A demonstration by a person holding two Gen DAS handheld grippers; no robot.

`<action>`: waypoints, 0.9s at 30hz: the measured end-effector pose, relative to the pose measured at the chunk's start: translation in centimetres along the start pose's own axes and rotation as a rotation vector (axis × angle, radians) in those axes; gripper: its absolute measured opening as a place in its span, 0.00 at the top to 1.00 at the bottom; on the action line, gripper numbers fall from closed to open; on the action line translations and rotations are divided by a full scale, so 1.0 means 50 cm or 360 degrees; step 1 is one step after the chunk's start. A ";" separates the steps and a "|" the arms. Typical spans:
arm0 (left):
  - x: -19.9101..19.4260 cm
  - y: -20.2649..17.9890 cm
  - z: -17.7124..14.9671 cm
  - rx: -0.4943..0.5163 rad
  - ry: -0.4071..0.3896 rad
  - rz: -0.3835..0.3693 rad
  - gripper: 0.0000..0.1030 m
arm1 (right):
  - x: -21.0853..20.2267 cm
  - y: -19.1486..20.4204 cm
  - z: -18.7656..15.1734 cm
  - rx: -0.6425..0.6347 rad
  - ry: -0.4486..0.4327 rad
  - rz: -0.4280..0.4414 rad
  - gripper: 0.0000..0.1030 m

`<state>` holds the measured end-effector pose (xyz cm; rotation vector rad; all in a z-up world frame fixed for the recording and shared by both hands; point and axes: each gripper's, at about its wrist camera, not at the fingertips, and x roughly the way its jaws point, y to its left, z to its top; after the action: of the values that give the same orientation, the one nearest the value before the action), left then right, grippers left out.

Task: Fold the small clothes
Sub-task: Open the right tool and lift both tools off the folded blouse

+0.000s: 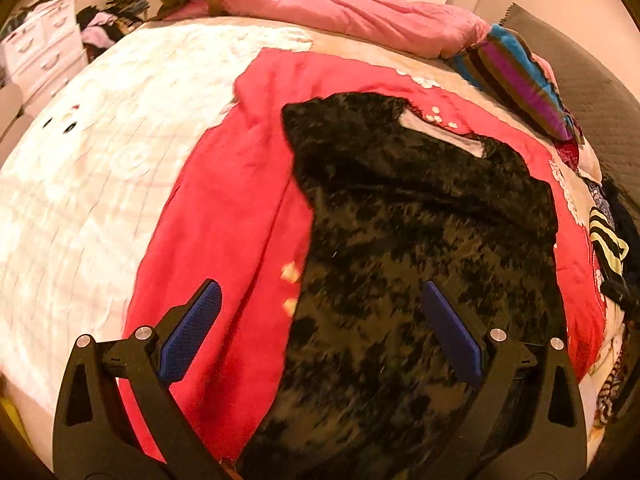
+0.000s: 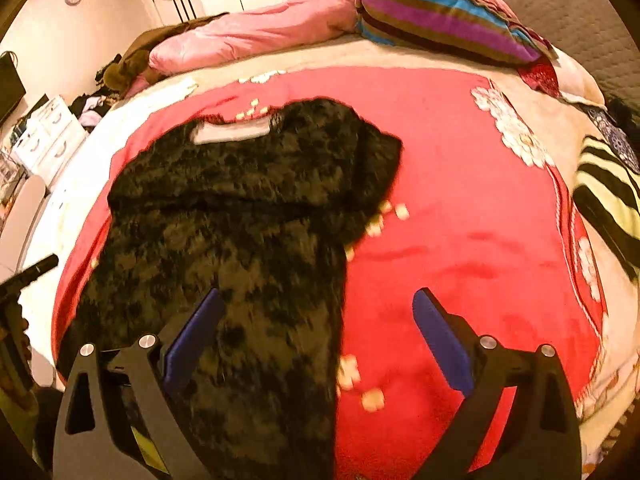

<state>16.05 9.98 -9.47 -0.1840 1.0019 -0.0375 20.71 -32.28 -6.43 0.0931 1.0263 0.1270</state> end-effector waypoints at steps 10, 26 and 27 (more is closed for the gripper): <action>-0.030 0.059 -0.080 -0.0052 0.0105 0.0032 0.09 | -0.002 0.015 -0.141 0.0038 0.0200 0.0075 0.08; -0.010 0.093 -0.186 -0.0111 0.0362 -0.0062 0.09 | 0.025 0.034 -0.258 0.0104 0.0414 0.0102 0.08; -0.006 0.092 -0.190 -0.0112 0.0377 -0.0068 0.09 | 0.027 0.033 -0.261 0.0108 0.0424 0.0102 0.08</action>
<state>7.65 13.26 -15.00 -0.2701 1.2367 -0.0640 10.13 -30.21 -14.04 0.1747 1.2940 0.1660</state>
